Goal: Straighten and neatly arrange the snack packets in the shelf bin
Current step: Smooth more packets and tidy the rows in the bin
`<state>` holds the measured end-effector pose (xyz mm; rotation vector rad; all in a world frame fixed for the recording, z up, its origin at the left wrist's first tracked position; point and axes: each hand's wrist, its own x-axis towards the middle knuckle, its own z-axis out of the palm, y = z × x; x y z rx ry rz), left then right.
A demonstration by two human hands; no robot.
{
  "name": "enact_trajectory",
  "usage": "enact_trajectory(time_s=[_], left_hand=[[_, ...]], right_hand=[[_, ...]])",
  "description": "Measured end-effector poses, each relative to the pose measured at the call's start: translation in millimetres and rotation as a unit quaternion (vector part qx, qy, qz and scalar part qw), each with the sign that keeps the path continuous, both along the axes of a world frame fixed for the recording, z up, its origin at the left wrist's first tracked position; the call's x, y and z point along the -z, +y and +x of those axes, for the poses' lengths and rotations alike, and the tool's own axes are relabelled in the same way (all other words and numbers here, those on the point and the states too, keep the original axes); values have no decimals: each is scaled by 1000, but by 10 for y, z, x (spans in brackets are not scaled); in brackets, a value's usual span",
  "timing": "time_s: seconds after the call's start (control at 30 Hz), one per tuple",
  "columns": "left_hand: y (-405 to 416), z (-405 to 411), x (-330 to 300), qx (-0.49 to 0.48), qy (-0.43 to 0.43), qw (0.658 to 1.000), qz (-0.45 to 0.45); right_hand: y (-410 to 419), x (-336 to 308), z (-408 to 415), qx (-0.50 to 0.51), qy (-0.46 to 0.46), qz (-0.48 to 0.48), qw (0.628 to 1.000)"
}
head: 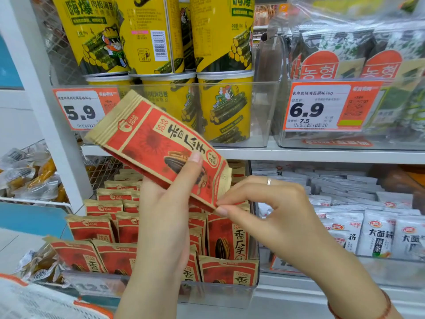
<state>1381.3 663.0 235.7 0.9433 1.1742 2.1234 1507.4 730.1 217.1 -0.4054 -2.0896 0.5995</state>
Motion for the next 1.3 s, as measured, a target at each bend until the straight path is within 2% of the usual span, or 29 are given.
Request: enact_trajectory(time_s=[0.07,0.17,0.23,0.4,0.53,0.97,1.13,1.3], left_hand=[[-15,-34,-13,11,-3,1000,-3],[-46,-123,-7,57,71,995,-27],[-51,-157,13,97,110,988,-48],[-8,-140,68,155,150,973,-77],[25,-107,82,147,157,972,-98],[64,-144,132,120,237,943,-199],[41,-248,153,63,339,900,-267],[11,-321,162,13,378,879,-290]], right_hand=[[15,-42,33,10,25,-58,998],[84,-99,137,50,116,-121,985],[142,-120,198,60,138,-145,978],[194,-122,228,-4,135,-203,970],[165,-140,214,-62,159,-209,963],[201,-7,173,0,40,-202,979],[215,55,145,31,-18,-169,985],[244,126,63,64,-61,-152,984]])
